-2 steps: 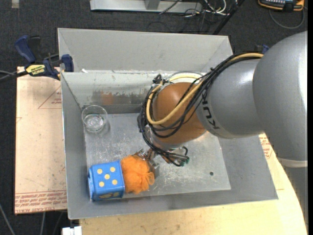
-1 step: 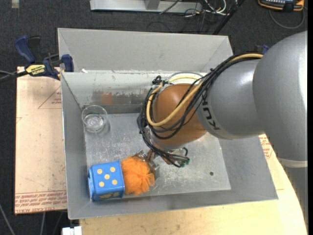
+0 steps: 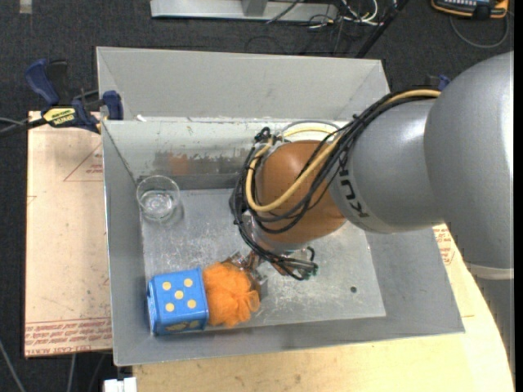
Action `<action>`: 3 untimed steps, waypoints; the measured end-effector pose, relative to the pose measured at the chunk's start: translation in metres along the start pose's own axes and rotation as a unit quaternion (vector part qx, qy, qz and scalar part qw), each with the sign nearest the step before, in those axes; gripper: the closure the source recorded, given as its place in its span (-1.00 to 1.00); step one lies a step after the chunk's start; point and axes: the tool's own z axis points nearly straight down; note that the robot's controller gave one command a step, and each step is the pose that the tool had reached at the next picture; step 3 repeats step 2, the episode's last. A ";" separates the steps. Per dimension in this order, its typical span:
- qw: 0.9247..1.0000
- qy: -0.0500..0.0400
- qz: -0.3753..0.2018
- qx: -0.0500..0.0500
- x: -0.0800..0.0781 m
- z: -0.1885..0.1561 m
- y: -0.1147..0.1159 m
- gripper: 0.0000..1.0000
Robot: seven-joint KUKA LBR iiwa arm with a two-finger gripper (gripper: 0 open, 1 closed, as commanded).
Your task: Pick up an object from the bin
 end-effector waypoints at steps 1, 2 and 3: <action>1.000 0.002 -0.014 -0.001 0.006 -0.041 -0.007 1.00; 1.000 -0.002 -0.013 0.001 0.004 -0.087 -0.009 1.00; 1.000 -0.002 -0.013 0.001 0.004 -0.087 -0.009 1.00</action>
Offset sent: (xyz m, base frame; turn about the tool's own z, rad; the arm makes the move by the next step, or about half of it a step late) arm -0.0039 -0.0081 0.0323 0.0170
